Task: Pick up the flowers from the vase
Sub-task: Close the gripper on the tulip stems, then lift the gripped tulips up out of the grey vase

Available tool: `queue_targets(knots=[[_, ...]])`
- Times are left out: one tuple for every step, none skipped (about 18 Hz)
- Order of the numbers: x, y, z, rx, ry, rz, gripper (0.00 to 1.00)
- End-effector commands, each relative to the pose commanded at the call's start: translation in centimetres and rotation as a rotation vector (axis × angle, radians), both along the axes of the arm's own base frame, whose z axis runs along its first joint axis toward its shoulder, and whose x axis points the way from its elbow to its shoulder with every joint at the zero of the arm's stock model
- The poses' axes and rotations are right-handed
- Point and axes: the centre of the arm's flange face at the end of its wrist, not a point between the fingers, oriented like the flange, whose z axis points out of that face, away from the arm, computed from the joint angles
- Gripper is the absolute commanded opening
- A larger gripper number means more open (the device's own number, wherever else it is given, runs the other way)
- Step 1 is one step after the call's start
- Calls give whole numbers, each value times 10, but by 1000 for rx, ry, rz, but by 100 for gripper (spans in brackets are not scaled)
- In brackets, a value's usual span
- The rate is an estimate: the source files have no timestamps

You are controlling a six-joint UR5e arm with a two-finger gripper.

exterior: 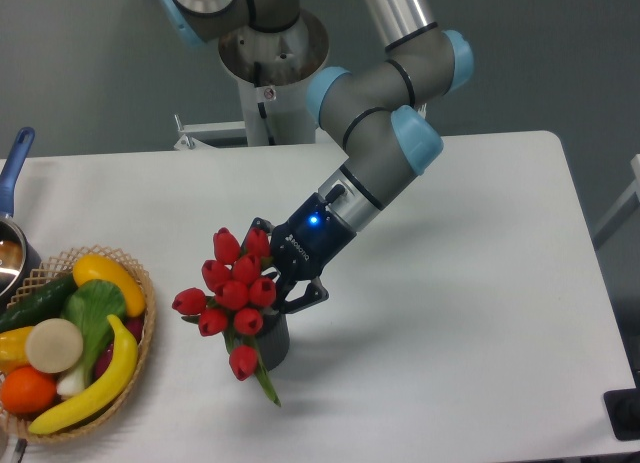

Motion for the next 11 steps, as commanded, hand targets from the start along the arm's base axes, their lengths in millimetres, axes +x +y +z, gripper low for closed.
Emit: queue_targets(knots=[[-2,-1,1,-5,-16,12,45],[-2,0,2,-3,-29,16,44],[-2,-1,5,6,-34,17,44],[-2,1,7,18,-42,14,44],[-1,1,11,25,-45,15,44],[-1,1,18,28,-47,21,44],[-1,2,27,30,-48,28,44],[-1,2,38,32,-48,37,44],[0,1,45,29,-59,49,44],[1,1,51,26,-68,58,44],[1,0,57,25,-74,67,44]])
